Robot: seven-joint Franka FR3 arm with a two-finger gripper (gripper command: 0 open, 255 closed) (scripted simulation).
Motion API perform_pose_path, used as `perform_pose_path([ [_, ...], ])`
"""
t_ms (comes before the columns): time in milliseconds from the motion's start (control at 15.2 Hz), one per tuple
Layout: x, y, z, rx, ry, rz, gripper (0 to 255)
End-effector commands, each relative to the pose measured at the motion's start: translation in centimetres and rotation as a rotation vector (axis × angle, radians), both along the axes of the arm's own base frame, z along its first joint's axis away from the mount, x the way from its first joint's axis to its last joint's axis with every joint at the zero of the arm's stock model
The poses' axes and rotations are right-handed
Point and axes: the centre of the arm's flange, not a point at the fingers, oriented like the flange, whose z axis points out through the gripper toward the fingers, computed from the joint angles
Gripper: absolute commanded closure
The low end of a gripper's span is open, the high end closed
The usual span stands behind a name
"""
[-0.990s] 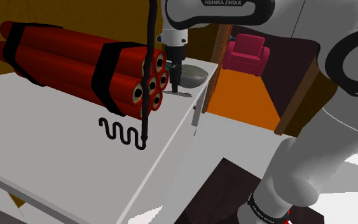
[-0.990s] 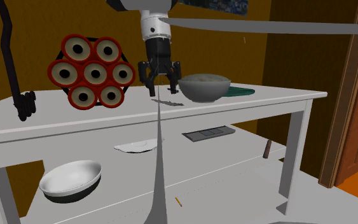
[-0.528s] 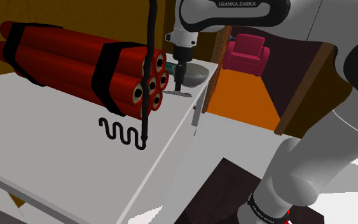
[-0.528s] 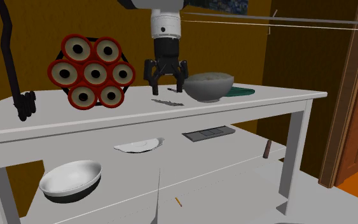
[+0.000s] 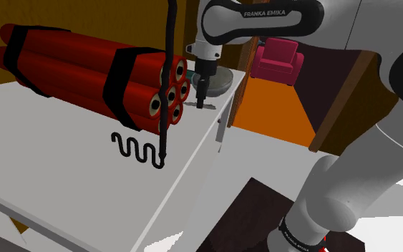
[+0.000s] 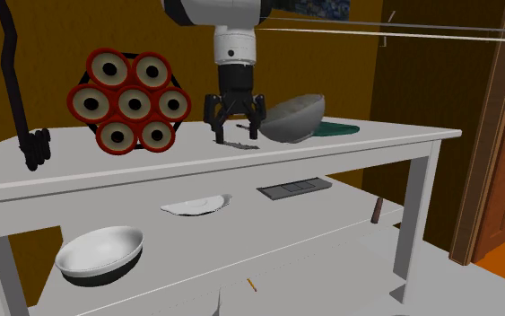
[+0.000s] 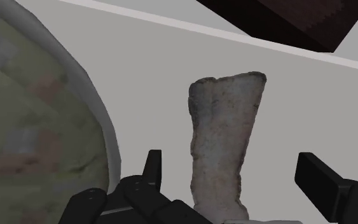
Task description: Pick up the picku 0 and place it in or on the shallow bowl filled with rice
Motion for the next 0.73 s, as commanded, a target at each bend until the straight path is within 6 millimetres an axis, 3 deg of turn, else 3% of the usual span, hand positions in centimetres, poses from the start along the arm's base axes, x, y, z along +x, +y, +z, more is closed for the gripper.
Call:
perform_pose_path([
  [0,0.01,-0.58,-0.63,-0.006,0.017,-0.011,0],
  [66,0.01,-0.58,-0.63,-0.006,0.017,-0.011,0],
  [132,-0.01,-0.47,-0.65,-0.006,0.017,-0.011,255],
  [660,-0.21,-0.55,-0.52,-0.006,0.017,-0.011,255],
])
